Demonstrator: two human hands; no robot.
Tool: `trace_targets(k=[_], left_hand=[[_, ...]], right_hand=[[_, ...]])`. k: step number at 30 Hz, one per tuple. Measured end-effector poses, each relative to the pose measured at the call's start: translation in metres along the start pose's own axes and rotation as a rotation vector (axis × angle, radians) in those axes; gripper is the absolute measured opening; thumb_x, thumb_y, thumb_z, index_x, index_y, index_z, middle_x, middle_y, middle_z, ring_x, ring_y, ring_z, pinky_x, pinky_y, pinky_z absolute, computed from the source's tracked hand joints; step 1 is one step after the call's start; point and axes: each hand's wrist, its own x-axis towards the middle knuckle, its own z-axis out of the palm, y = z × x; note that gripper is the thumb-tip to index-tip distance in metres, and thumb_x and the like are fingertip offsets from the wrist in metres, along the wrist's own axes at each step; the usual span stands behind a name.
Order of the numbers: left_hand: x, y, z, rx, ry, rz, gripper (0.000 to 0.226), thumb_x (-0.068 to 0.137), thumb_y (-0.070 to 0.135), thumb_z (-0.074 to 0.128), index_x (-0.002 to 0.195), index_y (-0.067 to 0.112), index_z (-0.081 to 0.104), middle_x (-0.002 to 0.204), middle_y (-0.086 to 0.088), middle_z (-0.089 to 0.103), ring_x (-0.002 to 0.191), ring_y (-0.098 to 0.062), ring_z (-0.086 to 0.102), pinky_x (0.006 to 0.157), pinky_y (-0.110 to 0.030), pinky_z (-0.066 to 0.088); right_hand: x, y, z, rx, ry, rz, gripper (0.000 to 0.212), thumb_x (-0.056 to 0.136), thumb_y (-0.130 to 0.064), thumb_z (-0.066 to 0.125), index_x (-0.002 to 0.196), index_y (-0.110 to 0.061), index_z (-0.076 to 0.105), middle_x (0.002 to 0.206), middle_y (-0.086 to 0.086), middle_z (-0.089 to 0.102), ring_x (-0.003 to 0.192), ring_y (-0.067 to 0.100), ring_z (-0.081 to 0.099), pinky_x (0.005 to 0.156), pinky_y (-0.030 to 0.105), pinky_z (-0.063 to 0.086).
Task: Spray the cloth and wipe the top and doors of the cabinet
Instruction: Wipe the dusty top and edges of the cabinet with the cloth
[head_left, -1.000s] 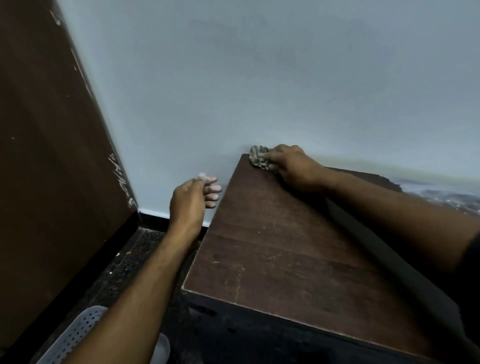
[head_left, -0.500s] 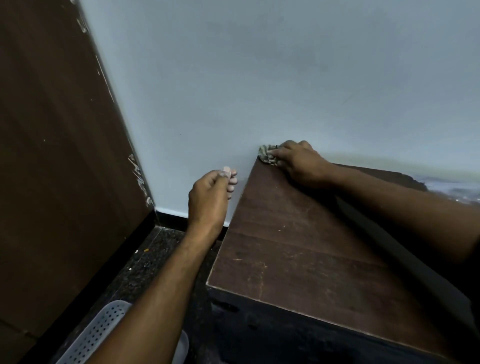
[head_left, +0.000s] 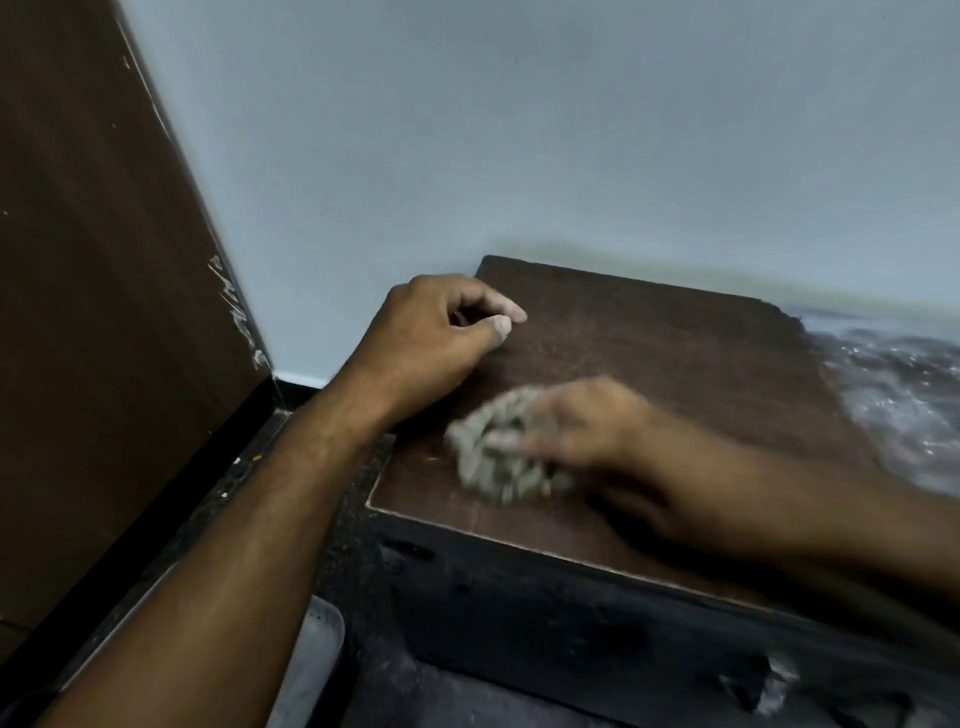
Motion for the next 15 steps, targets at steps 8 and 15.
trace_targets(k=[8, 15], left_hand=[[-0.001, 0.019, 0.002, 0.079, 0.083, -0.007, 0.017, 0.09, 0.026, 0.063, 0.089, 0.034, 0.077, 0.089, 0.024, 0.073, 0.079, 0.011, 0.061, 0.065, -0.002, 0.04], [0.0, 0.011, 0.005, 0.023, 0.057, -0.041, 0.015, 0.087, 0.025, 0.065, 0.087, 0.034, 0.076, 0.092, 0.022, 0.074, 0.092, 0.008, 0.065, 0.076, -0.01, 0.046]], right_hand=[[0.022, 0.052, -0.011, 0.128, 0.117, 0.42, 0.042, 0.103, -0.027, 0.046, 0.144, -0.028, 0.047, 0.144, 0.007, 0.046, 0.128, 0.032, 0.04, 0.113, 0.044, 0.031], [-0.03, -0.023, -0.008, 0.277, 0.053, -0.059, 0.028, 0.101, -0.032, 0.048, 0.126, -0.041, 0.058, 0.123, -0.028, 0.056, 0.114, -0.009, 0.047, 0.106, 0.024, 0.039]])
